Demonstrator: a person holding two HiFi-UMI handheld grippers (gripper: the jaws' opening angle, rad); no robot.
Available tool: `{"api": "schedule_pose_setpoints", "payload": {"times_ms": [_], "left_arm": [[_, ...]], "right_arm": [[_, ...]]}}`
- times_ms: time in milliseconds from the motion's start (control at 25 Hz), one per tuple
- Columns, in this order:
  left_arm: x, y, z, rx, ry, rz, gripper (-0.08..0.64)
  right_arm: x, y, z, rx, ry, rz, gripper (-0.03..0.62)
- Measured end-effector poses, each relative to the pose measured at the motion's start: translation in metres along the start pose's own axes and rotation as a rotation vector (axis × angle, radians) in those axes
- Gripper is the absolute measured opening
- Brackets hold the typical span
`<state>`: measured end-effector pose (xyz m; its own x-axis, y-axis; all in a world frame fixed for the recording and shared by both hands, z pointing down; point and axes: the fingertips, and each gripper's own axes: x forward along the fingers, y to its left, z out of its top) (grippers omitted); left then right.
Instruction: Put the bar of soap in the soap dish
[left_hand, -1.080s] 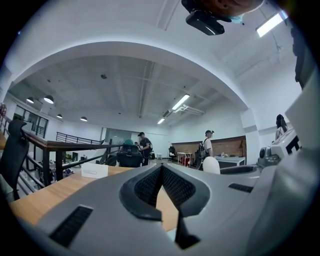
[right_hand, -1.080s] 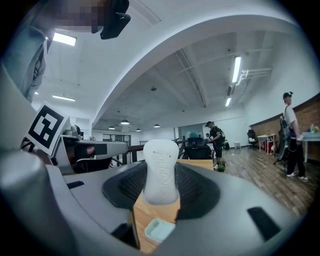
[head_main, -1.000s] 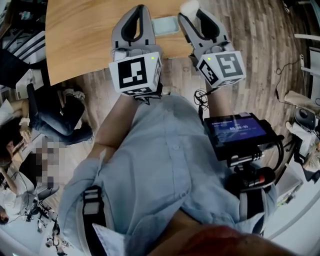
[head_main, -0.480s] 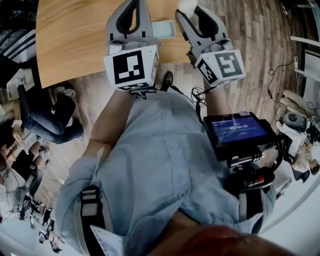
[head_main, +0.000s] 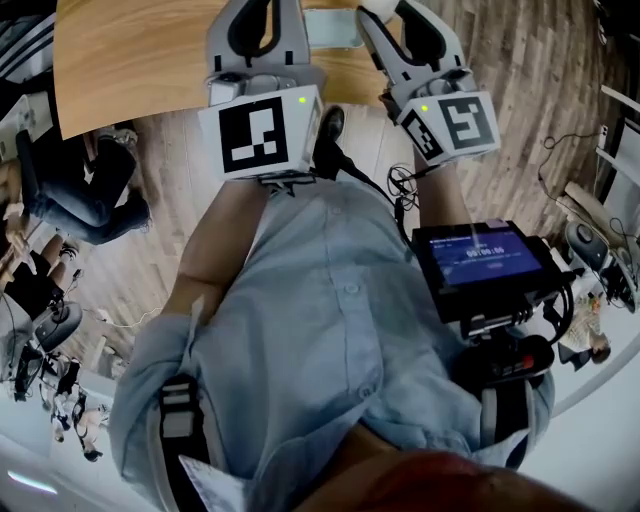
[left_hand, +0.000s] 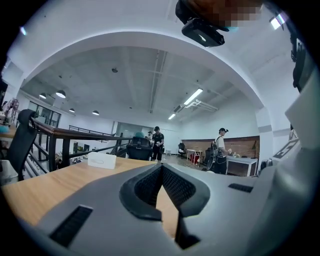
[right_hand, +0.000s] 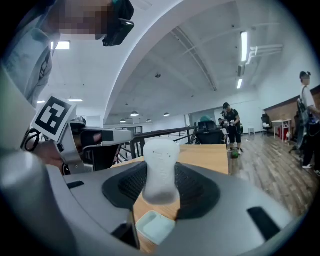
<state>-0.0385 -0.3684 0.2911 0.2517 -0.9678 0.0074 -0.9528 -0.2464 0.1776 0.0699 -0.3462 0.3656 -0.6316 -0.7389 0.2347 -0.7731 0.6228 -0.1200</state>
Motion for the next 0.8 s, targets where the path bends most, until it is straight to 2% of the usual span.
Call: {"api": "schedule_pose_setpoints", "payload": {"times_ms": [120, 800], "left_arm": [[-0.008, 0.004, -0.012, -0.012, 0.025, 0.017, 0.006], [-0.034, 0.016, -0.008, -0.028, 0.066, 0.078, 0.006]], "right_arm": [[0.001, 0.004, -0.014, 0.005, 0.019, 0.016, 0.187], [-0.008, 0.027, -0.043, 0.010, 0.103, 0.073, 0.187]]}}
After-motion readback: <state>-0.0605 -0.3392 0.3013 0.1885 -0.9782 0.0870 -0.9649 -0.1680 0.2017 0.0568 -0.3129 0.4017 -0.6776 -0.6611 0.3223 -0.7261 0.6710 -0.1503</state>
